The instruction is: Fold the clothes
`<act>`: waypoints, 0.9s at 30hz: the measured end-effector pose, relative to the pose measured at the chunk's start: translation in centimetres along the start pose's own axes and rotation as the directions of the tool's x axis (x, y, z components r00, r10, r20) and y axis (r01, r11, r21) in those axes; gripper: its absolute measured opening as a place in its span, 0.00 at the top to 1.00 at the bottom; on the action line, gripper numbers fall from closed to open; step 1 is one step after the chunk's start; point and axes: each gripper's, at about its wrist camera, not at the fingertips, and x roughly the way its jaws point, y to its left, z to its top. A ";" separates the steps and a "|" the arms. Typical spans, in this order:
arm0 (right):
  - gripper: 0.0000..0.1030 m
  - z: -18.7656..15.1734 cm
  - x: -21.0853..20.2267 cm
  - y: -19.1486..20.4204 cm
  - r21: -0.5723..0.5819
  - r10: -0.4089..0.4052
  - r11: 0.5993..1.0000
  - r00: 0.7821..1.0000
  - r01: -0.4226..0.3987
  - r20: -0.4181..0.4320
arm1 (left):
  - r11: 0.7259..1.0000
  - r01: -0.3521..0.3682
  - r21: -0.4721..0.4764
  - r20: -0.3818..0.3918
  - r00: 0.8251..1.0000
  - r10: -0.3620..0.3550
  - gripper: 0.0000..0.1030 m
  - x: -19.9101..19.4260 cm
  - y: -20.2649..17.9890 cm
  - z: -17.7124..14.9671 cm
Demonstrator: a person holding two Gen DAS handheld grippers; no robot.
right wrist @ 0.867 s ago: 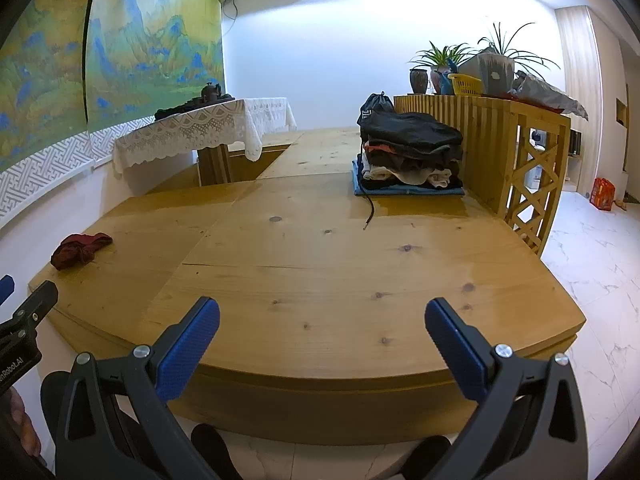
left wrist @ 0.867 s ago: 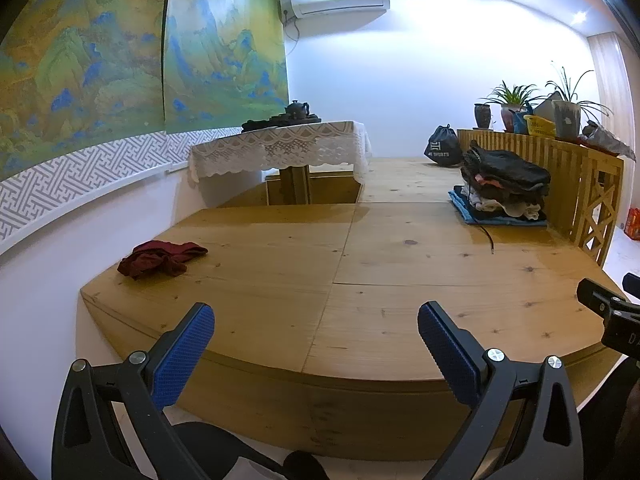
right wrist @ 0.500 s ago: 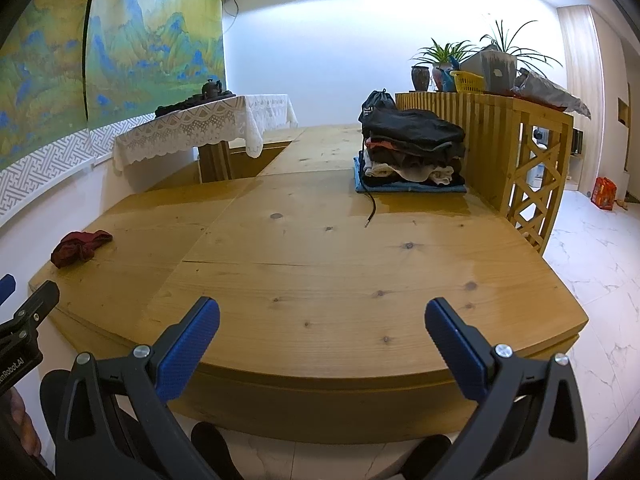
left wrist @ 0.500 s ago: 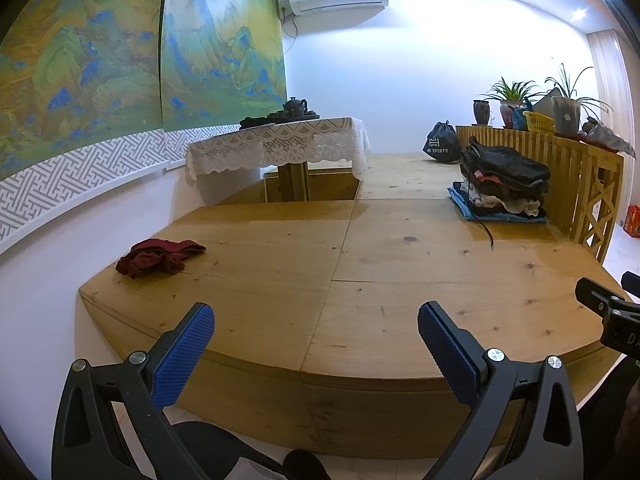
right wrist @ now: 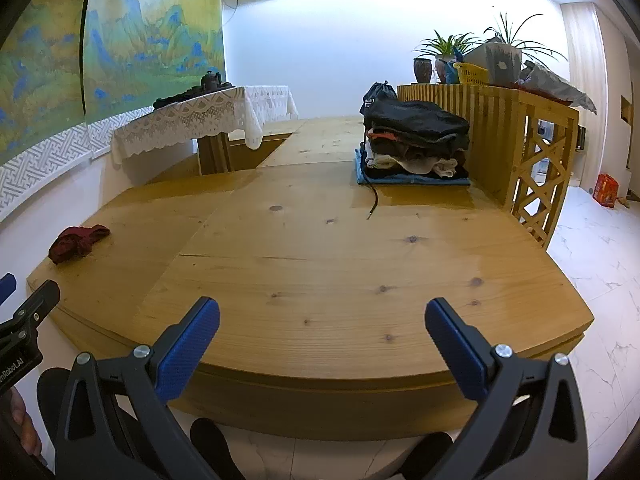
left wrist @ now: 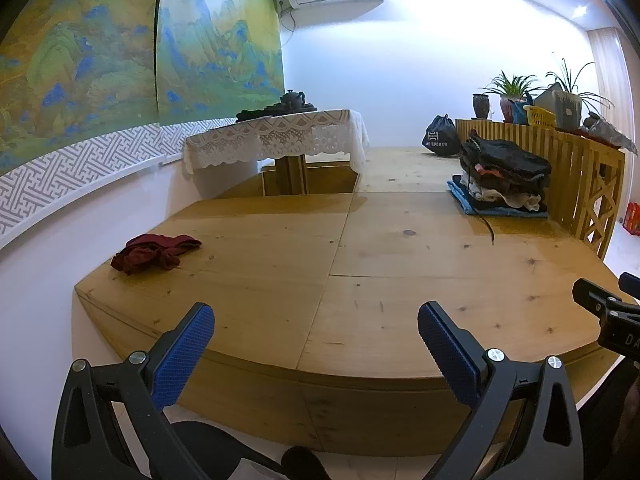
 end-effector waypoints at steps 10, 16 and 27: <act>0.00 0.0 0.9 0.1 -0.009 -0.001 1.000 1.000 0.001 -0.015 | 1.000 0.001 -0.004 -0.016 1.000 -0.001 0.01 0.8 -0.1 0.1; 0.00 0.1 1.5 0.3 -0.014 -0.001 1.000 1.000 0.001 -0.028 | 1.000 0.003 -0.002 -0.029 1.000 -0.003 0.01 1.4 -0.2 0.0; 0.00 0.3 3.3 0.9 -0.031 0.005 1.000 0.998 -0.007 -0.055 | 1.000 0.001 -0.012 -0.057 0.998 -0.002 0.01 2.9 0.1 0.1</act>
